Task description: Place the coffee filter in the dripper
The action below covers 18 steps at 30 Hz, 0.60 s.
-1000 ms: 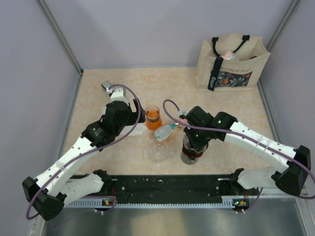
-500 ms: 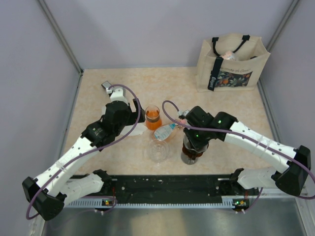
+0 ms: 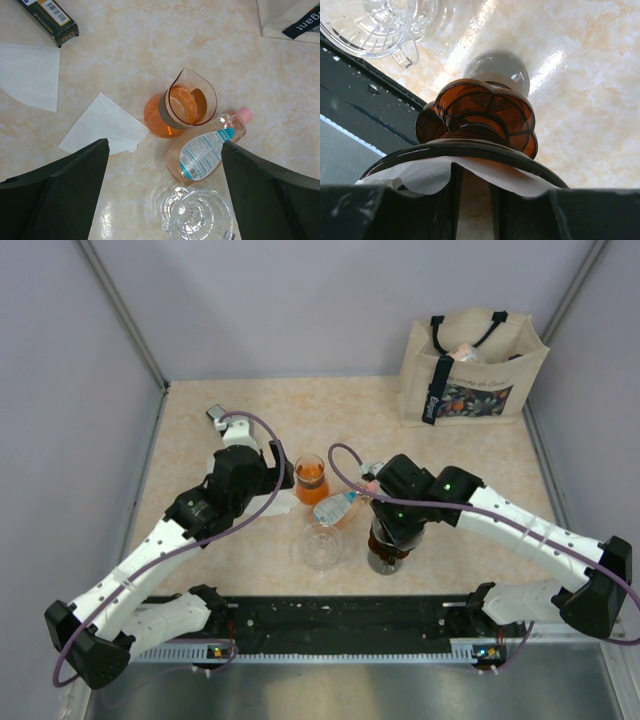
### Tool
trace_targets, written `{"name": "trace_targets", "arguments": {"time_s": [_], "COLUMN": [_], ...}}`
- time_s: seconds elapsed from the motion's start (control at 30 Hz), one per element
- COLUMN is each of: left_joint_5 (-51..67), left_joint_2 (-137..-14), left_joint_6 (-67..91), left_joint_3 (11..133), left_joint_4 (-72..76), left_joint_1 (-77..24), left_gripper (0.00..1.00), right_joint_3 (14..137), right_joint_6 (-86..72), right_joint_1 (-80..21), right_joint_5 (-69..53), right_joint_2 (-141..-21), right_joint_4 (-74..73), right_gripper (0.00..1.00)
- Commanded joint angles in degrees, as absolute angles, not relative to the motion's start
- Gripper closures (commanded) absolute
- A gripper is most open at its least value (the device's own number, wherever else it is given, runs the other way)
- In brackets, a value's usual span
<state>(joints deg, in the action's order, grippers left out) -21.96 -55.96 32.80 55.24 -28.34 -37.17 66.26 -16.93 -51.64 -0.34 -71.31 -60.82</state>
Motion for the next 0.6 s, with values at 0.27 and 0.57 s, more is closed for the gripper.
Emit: {"name": "trace_targets", "arguments": {"time_s": [0.27,0.57], "left_joint_5": [-22.7,-22.7], "left_joint_2": [-54.5,-54.4], "left_joint_6": [31.8,31.7], "left_joint_3": [55.8,55.7], "left_joint_4": [-28.2,-28.2], "left_joint_1": [-36.9,-36.9], "left_gripper": [0.01,0.01], "right_joint_3": [69.3,70.9], "right_joint_6": [-17.6,-17.6], "right_joint_1": [-52.2,-52.2], "right_joint_5": [-0.3,1.8], "right_joint_2": [-70.8,-71.7], "right_joint_4": [-61.1,-63.0], "right_gripper": [0.68,0.77]}}
